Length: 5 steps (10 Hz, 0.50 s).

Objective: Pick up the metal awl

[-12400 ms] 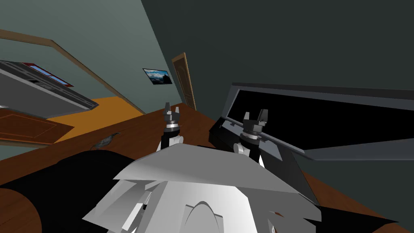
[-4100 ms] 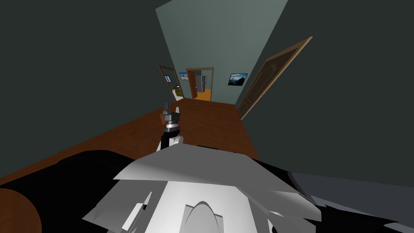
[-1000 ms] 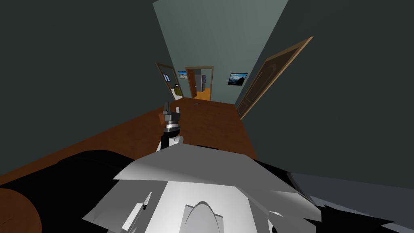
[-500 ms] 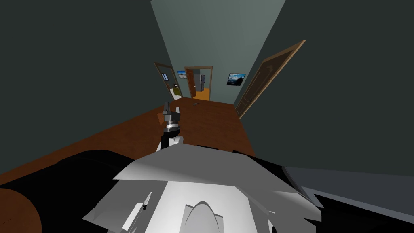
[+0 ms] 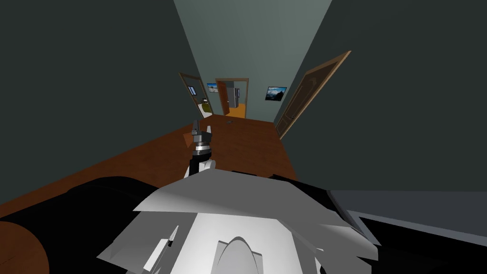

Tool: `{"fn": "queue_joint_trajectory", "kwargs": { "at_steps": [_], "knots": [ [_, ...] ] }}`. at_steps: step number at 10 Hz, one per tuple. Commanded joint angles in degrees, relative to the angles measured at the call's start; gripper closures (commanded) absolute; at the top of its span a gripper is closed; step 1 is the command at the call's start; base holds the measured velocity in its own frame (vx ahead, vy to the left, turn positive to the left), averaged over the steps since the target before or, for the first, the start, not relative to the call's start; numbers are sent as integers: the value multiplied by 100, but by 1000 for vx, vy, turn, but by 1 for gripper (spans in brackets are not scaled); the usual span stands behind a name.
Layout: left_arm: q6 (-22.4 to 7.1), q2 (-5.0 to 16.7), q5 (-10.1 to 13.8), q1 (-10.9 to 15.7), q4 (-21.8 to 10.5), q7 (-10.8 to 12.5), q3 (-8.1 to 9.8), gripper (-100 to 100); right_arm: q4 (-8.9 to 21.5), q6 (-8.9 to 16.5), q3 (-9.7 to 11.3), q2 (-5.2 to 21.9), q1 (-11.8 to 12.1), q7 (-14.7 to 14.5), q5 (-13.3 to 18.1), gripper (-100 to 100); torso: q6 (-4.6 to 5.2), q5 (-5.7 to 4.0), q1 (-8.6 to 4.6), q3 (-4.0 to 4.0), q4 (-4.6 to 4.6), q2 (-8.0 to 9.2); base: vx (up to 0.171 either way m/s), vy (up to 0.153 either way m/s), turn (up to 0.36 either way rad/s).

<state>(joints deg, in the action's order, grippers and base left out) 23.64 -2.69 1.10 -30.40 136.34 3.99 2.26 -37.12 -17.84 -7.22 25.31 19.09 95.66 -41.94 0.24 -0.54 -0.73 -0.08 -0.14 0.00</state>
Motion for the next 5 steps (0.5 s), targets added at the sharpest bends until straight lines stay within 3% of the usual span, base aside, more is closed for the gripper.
{"fn": "queue_joint_trajectory", "kwargs": {
  "at_steps": [1,4,5],
  "knots": [
    [0,0,0,0,0,0,0,0,-286,286,-286,-104,-2,-286,-158,100,0,0,0,0,0,0,-80,6,-64],
    [0,0,0,0,0,0,0,0,-364,395,-289,-104,-2,-743,-158,100,-1,-3,-10,0,0,-2,-23,-2,2],
    [0,0,0,0,0,0,0,0,-533,691,-528,-203,-243,-908,-433,100,-2,-3,-11,-5,-2,-11,-69,-8,-150]
  ]
}}
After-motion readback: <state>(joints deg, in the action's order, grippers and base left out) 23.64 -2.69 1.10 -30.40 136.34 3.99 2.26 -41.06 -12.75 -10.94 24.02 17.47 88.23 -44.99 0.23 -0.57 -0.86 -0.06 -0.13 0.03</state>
